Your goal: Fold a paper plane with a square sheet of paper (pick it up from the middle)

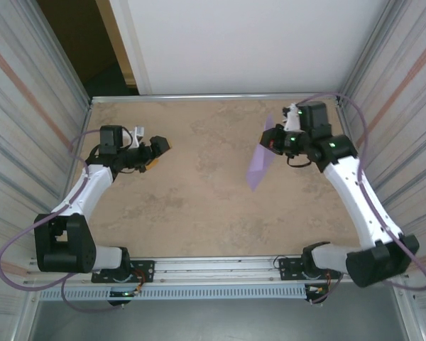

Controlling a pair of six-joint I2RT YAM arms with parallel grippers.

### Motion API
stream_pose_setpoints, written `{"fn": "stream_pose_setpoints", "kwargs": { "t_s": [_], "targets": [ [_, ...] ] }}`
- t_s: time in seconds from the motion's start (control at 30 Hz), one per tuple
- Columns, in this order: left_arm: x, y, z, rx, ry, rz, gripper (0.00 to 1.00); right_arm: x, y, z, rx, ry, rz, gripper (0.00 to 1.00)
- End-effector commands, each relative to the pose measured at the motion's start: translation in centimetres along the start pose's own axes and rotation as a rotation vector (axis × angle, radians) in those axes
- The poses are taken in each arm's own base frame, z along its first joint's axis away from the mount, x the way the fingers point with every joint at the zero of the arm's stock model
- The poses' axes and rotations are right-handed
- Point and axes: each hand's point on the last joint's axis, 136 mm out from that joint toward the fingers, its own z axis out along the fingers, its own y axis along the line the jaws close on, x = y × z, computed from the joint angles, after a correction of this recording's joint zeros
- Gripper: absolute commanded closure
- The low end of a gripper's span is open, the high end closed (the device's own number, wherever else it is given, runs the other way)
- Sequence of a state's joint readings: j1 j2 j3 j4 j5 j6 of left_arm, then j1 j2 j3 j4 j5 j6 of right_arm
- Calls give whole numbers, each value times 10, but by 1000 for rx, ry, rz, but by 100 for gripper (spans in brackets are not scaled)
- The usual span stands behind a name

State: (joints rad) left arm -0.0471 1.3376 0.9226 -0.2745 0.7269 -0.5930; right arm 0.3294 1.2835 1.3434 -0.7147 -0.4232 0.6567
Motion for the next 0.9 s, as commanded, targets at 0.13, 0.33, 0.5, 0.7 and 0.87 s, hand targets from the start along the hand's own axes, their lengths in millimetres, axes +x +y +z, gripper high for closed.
{"fn": "stream_pose_setpoints", "kwargs": {
  "t_s": [0.13, 0.33, 0.5, 0.7, 0.87],
  "targets": [
    [21, 14, 6, 3, 47, -31, 1, 42, -11, 113, 153, 220, -36, 100],
    [36, 22, 17, -4, 96, -61, 1, 69, 9, 191, 26, 285, 2, 100],
    [50, 22, 34, -19, 146, -40, 2, 75, -2, 208, -35, 277, 86, 100],
    [69, 16, 64, -24, 226, -14, 6, 86, -35, 212, -27, 283, 161, 100],
    [78, 11, 84, -39, 270, -1, 11, 93, -46, 218, -35, 308, 173, 100]
  ]
}}
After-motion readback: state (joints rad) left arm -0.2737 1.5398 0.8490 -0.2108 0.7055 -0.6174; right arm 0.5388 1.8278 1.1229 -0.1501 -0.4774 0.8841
